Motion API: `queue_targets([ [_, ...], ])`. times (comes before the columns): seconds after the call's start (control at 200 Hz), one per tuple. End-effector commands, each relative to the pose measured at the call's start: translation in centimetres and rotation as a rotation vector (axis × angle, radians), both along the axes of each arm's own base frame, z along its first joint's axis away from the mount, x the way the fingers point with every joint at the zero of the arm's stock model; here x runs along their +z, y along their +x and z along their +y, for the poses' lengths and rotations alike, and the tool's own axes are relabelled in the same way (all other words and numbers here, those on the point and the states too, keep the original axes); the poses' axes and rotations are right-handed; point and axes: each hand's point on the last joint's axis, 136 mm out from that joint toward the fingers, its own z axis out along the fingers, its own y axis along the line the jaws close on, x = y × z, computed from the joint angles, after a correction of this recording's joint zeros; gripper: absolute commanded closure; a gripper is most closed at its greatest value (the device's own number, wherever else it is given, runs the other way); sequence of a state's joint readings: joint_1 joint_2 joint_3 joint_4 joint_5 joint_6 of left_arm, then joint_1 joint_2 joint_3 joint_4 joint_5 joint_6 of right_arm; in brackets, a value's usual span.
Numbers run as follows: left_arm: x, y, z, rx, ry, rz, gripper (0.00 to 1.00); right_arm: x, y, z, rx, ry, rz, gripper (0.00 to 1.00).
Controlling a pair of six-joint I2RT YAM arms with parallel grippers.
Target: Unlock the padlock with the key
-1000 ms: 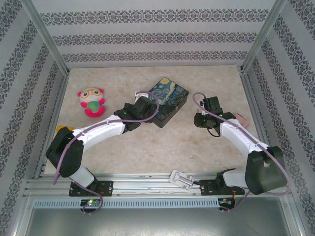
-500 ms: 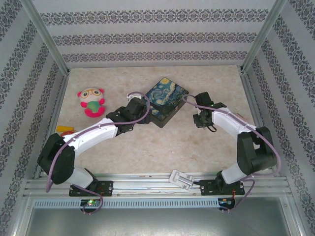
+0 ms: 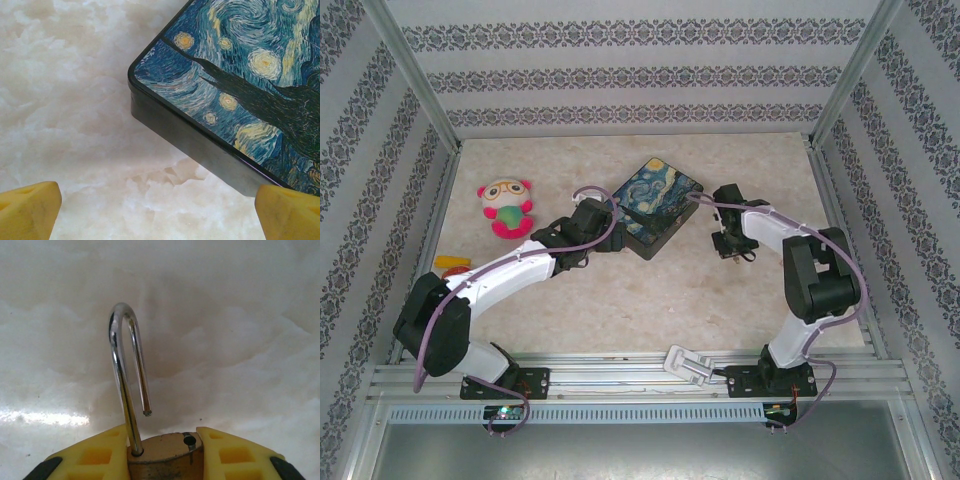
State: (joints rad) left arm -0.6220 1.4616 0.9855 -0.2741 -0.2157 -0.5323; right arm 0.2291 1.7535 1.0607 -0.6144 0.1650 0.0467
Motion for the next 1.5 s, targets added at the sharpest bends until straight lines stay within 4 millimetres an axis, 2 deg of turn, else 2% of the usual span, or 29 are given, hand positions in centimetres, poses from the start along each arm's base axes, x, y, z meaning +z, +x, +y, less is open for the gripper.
queue_targets([
  [0.0, 0.3, 0.5, 0.2, 0.022, -0.039, -0.011, 0.01, -0.1, 0.4, 0.6, 0.018, 0.022, 0.018, 0.7],
  [0.275, 0.4, 0.7, 0.0, 0.024, -0.064, -0.003, 0.01, -1.4, -0.4, 2.0, 0.043, 0.042, 0.069, 0.55],
  [0.43, 0.3, 0.8, -0.1, 0.025, -0.075, 0.0, 0.01, -1.2, -0.8, 2.6, 0.045, 0.069, 0.074, 0.44],
  [0.58, 0.4, 0.7, -0.1, 0.027, -0.089, 0.004, 0.01, 0.3, -0.6, 2.9, 0.043, 0.088, 0.046, 0.39],
  [0.71, 0.6, 0.6, -0.3, 0.036, -0.113, 0.008, 0.01, 3.1, 0.6, 3.0, 0.036, 0.116, -0.027, 0.36],
  [0.889, 0.2, 0.6, -1.0, 0.036, -0.164, 0.028, 0.01, 7.8, 3.9, 3.4, -0.004, 0.262, -0.171, 0.35],
  [1.039, -0.1, 1.0, -1.9, 0.034, -0.215, 0.037, 0.01, 10.6, 8.1, 3.6, -0.031, 0.332, -0.285, 0.32],
  [1.309, 0.2, 1.9, -3.0, 0.047, -0.283, 0.022, 0.01, 12.4, 16.3, 5.9, -0.026, 0.496, -0.398, 0.3],
  [1.499, -0.2, 2.6, -3.5, 0.045, -0.294, 0.025, 0.01, 11.2, 20.2, 7.6, -0.022, 0.61, -0.372, 0.31],
])
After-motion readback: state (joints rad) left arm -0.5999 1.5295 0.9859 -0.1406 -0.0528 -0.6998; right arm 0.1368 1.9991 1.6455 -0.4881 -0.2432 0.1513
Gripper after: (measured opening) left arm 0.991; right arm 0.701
